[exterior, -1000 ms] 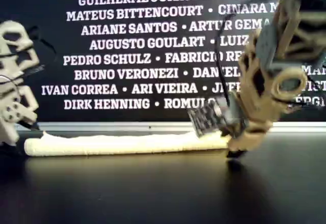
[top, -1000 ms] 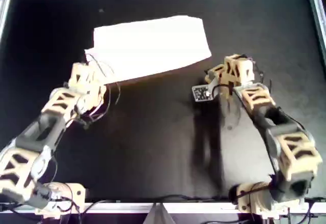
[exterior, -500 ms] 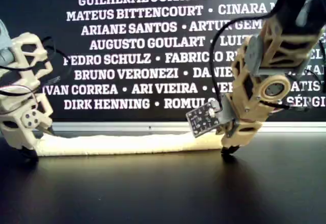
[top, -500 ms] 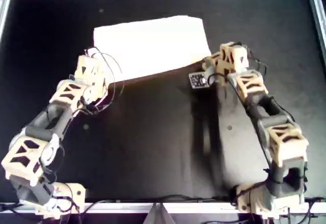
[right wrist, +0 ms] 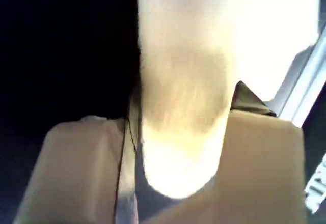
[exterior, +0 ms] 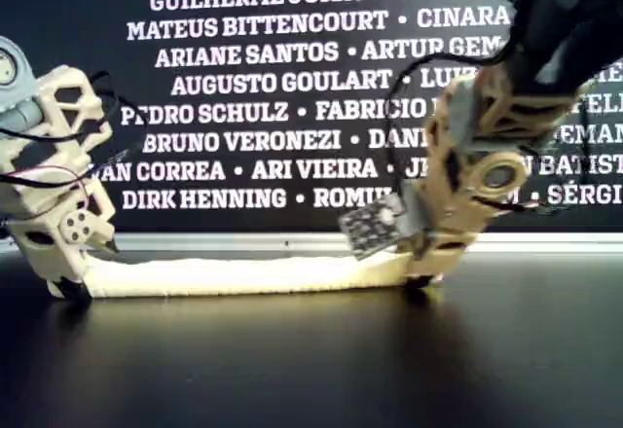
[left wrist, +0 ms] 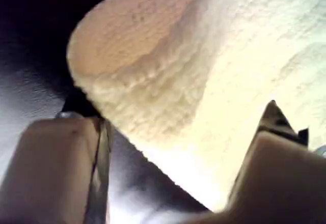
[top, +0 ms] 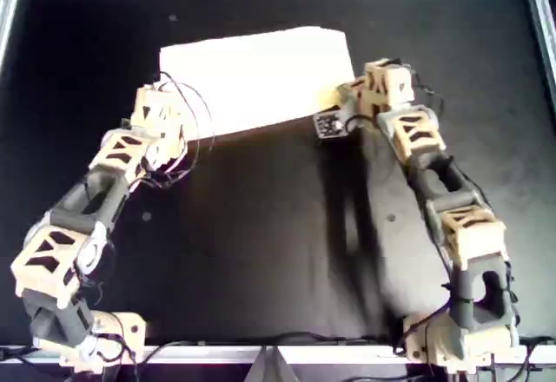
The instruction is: Fold a cloth
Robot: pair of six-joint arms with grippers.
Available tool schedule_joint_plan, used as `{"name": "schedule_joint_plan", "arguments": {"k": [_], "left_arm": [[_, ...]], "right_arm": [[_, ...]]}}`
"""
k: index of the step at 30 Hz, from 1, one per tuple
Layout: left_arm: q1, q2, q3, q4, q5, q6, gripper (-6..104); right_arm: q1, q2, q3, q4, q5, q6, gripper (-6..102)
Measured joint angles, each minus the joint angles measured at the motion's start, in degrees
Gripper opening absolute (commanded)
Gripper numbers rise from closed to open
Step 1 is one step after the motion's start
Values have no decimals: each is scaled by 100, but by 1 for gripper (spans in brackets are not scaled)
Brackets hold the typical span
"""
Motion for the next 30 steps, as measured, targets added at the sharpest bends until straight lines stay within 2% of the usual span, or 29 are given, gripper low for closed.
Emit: {"name": "schedule_joint_plan", "arguments": {"k": [3, 21, 25, 28, 30], "left_arm": [[0, -9, 0, -9, 0, 0, 100], [0, -264, -229, -18, 0, 0, 99], [9, -272, -229, -18, 0, 0, 99], [53, -272, -229, -18, 0, 0, 95], [53, -272, -229, -18, 0, 0, 89]], "right_arm": [[158, -202, -290, 0, 0, 0, 72], [70, -308, -439, 0, 0, 0, 71], [70, -308, -439, 0, 0, 26, 61], [70, -308, -439, 0, 0, 35, 45], [70, -308, -439, 0, 0, 35, 35]]}}
